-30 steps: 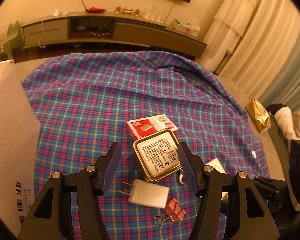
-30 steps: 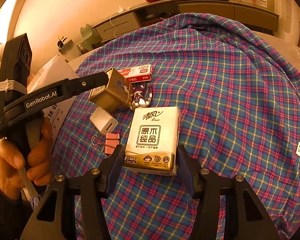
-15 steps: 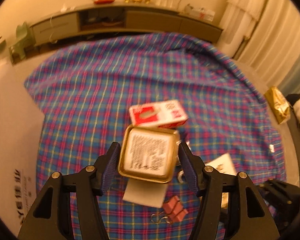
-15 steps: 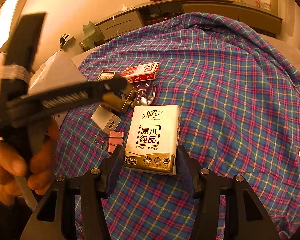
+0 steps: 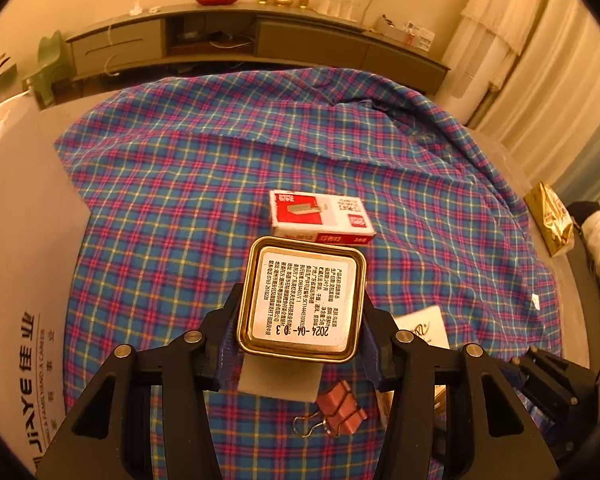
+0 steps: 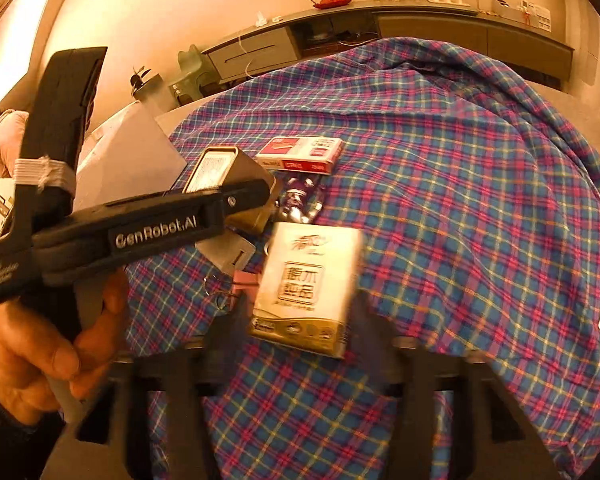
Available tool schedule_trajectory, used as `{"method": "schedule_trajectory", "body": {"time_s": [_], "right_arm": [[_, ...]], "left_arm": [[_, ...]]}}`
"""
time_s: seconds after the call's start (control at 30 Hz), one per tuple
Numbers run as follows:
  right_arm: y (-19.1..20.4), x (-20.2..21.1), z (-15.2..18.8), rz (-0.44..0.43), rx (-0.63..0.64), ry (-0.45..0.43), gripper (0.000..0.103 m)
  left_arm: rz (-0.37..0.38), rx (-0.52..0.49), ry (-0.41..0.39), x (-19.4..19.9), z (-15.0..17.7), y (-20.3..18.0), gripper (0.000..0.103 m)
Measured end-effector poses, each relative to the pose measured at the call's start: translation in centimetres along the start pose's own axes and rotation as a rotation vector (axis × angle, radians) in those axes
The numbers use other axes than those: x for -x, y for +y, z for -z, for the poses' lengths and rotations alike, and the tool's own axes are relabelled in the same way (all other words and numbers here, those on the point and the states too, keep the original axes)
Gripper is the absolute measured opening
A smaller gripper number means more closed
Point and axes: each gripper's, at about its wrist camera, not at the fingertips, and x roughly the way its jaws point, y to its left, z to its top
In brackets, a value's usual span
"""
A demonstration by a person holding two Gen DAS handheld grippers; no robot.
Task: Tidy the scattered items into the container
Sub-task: 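Grasp the gold metal tin with the left gripper while the right grasps the tissue pack, then carry the gold tin and tissue pack in both grippers over the white box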
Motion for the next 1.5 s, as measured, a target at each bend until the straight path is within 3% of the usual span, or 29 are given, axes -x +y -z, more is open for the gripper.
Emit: {"method": "schedule_trajectory", "body": {"time_s": [0.17,0.2,0.27,1.07,1.5], "right_arm": [[1.4,-2.4,-0.5,0.096,0.087,0.017,0.065],[1.4,-2.7,-0.5,0.105,0.092,0.023,0.058],[1.4,-2.8,-0.5,0.107,0.094,0.022,0.056],[6.4,4.7,0.6,0.029,0.109,-0.111,0.053],[10.6,7.7,0.6,0.016,0.153,-0.177,0.053]], "left_arm": [[0.006,0.016,-0.023,1.6,-0.2,1.0,0.052],[0.008,0.015,-0.029,2.0,-0.2,1.0,0.052],[0.016,0.010,-0.040,3.0,-0.1,1.2,0.052],[0.038,-0.020,-0.215,16.2,2.3,4.9,0.052],[0.036,0.010,-0.277,20.6,3.8,7.7,0.052]]}}
